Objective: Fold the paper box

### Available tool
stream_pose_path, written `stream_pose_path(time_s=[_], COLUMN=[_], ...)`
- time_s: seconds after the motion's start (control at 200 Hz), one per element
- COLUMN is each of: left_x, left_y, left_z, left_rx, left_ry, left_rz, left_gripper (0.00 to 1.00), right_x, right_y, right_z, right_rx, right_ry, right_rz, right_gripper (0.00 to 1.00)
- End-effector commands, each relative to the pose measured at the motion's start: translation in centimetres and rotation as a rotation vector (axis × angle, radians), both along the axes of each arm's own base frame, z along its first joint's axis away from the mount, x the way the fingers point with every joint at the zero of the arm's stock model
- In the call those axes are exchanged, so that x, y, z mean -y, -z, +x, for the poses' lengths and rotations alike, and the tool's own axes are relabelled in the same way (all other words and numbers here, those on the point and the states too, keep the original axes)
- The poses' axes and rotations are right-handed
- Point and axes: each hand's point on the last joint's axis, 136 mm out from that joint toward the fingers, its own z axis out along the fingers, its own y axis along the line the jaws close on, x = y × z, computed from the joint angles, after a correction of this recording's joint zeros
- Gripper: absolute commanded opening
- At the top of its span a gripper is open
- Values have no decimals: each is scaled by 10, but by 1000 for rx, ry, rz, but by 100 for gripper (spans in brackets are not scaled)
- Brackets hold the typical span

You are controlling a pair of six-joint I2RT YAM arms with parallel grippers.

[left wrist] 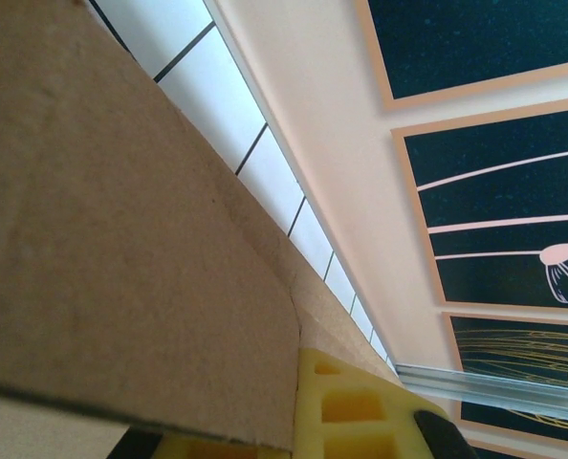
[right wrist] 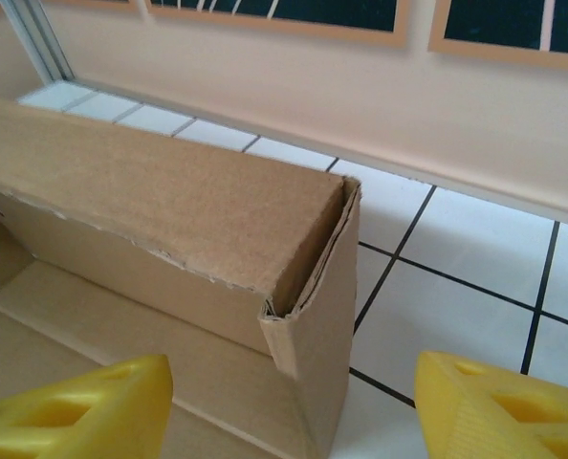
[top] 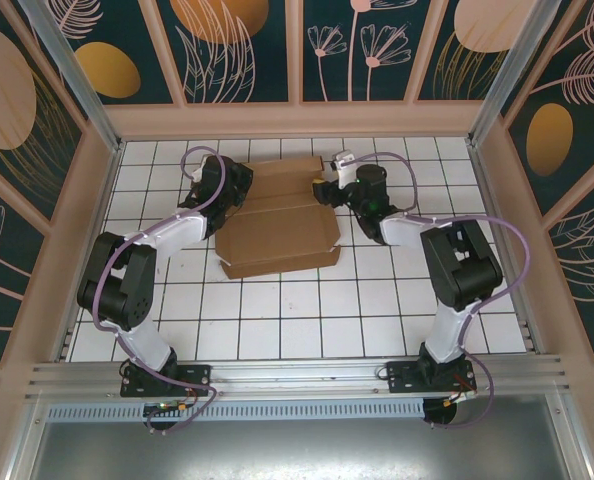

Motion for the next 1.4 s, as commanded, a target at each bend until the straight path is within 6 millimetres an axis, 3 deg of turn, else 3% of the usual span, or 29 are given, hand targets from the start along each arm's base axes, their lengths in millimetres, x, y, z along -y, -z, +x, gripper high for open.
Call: stream_pose_path(time_s=[0.0, 0.195, 0.36, 0.58, 0.726, 0.831, 0.941, 1.146, 1.271, 1.396], left_x=[1, 3, 6, 7, 7, 7, 7, 6, 7, 4], left_y=[45, 52, 49, 44, 42, 39, 39, 38, 38, 39], left_z=[-15, -17, -17, -18, -17, -16, -13, -11, -9, -9], left_rx=[-149, -157, -142, -110, -103, -88, -86, -83, -83, -88], left_ry=[37, 51, 74, 83, 88, 89, 90, 85, 86, 79], left_rz=[65, 58, 51, 6, -18, -41, -50, -58, -65, -59], left_gripper=[0, 0, 14, 27, 33, 37, 38, 38, 38, 37], right_x=[-7, -9, 9, 17, 26, 16, -7, -43, -50, -37], right_y=[10, -21, -40, -55, -60, -66, -70, -59, -50, -49], right_z=[2, -9, -6, 2, -10, -28, -42, -45, -38, -38], right_rx=[7, 7, -131, -378, -559, -651, -731, -824, -816, -749], right_ry=[0, -40, 3, 88, 177, 148, 102, 117, 155, 183], right_rz=[-77, 70, 272, 529, 791, 977, 1116, 1250, 1259, 1226], right_gripper=[69, 69, 67, 62, 62, 61, 61, 61, 60, 60])
